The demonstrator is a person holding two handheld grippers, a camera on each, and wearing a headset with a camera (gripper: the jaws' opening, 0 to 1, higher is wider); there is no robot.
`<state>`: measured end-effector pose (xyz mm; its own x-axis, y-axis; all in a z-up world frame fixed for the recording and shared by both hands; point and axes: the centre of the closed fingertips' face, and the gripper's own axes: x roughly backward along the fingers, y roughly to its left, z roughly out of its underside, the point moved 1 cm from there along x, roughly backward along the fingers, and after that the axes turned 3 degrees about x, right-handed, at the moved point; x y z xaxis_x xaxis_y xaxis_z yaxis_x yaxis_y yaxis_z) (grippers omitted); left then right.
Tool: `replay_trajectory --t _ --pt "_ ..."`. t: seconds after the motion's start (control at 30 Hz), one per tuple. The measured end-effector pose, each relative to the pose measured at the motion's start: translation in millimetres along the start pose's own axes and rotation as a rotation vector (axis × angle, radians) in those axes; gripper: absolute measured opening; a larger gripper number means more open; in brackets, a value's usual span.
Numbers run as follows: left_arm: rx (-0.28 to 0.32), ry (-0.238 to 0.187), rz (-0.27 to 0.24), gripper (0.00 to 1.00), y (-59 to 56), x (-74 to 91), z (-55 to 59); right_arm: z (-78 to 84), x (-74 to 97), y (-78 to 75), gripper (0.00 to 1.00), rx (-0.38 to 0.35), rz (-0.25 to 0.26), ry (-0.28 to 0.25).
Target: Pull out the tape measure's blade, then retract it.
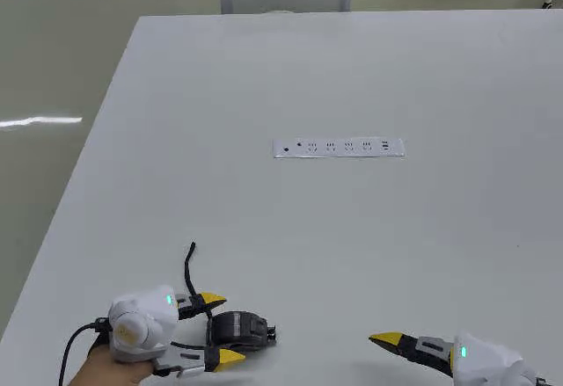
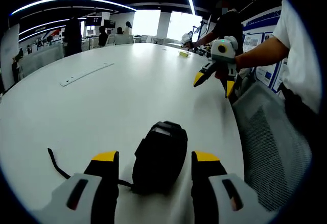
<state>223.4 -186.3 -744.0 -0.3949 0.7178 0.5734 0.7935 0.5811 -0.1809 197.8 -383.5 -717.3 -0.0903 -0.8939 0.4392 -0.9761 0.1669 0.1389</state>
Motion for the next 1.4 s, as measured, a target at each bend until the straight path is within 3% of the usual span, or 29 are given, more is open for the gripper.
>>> replay_trajectory --t 0.7,1.4 --pt "0.008 0.017 0.035 0.37 -2.6 -9.1 7.0 5.7 -6.3 -2.3 0.52 0.003 -0.026 0.02" --pt "-0.061 0.034 0.044 0.34 -2.3 -8.8 8.8 -2.6 -20.4 -3.1 0.47 0.022 -0.046 -0.01"
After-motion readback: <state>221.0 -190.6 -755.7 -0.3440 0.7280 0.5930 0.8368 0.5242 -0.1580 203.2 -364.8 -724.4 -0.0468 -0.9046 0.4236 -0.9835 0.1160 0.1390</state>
